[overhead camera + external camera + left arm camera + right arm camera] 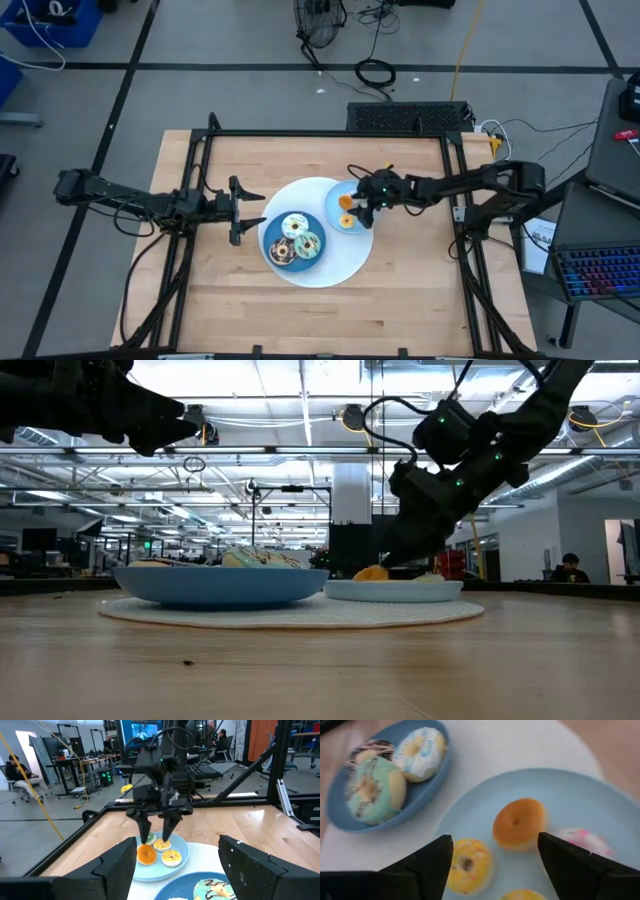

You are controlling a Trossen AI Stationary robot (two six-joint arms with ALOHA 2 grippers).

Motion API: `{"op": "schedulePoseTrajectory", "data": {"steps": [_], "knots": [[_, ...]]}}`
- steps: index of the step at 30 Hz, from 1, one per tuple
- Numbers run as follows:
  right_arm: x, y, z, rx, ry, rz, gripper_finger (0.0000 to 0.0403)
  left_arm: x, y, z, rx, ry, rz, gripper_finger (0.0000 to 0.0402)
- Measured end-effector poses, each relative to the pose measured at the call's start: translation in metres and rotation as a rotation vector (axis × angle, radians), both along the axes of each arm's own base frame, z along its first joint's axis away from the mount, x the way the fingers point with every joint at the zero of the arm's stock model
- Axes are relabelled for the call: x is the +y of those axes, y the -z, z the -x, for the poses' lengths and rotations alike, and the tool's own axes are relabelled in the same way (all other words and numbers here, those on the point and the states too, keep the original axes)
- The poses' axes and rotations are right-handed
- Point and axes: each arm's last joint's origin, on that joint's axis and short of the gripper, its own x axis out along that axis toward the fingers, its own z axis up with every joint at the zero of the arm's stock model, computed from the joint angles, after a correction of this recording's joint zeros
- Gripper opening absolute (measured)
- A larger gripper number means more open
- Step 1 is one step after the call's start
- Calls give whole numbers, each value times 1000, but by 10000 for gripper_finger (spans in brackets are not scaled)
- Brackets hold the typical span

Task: Pick & Place donuts
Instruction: Return to Home Position

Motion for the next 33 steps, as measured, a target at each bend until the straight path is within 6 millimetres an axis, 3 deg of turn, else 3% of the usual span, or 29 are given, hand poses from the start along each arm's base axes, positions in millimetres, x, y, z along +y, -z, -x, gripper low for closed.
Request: {"op": "schedulePoseTrajectory", "data": {"steps": [15, 21, 26, 33], "knots": [[-1, 9, -22, -17, -53, -94, 273, 0, 0, 0, 0, 0, 0, 283], [5, -7, -24, -103, -136, -108, 269, 0, 0, 0, 0, 0, 0, 274], [13, -41, -8, -148, -220, -150, 269, 0, 0, 0, 0, 0, 0, 278], [30, -82, 43, -162, -273, -126, 269, 0, 0, 0, 0, 0, 0, 279]]}}
